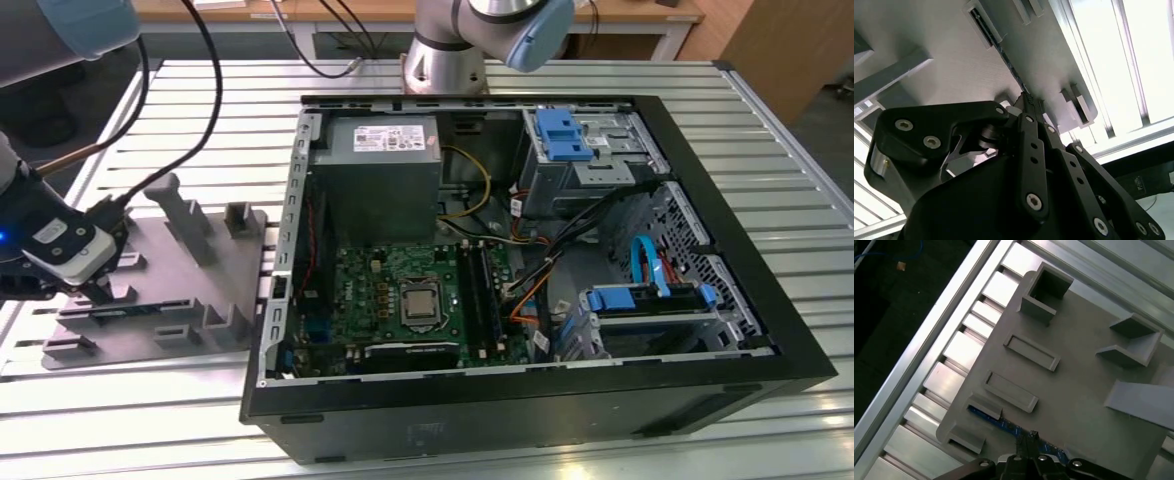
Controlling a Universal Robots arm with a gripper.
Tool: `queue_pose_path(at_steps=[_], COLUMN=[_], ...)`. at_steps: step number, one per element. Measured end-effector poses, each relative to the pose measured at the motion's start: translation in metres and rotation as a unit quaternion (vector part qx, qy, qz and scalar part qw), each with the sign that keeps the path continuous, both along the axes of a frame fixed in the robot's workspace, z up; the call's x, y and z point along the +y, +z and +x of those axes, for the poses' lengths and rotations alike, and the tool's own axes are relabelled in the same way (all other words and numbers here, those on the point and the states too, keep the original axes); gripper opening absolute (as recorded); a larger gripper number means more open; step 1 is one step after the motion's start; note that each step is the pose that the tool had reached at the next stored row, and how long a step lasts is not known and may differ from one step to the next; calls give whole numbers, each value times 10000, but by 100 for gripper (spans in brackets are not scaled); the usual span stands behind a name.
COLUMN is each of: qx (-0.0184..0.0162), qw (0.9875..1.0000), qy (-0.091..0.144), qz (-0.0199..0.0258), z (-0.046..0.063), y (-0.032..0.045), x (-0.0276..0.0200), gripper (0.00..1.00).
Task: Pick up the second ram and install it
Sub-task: 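Pick up the second ram and move it above second insertion slot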
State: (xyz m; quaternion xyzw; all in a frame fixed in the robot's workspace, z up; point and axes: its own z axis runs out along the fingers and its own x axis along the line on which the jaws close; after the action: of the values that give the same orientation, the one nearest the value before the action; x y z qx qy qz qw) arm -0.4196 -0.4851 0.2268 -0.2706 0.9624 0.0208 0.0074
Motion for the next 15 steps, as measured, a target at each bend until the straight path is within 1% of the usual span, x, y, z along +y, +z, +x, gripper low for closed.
queue_pose_path(at_steps=[7, 15], qx=[0, 0], qw=[9996, 9982], qy=[286, 602], qz=[0, 0], z=[0, 0], y=[0, 0], x=[0, 0], gripper=[10, 10])
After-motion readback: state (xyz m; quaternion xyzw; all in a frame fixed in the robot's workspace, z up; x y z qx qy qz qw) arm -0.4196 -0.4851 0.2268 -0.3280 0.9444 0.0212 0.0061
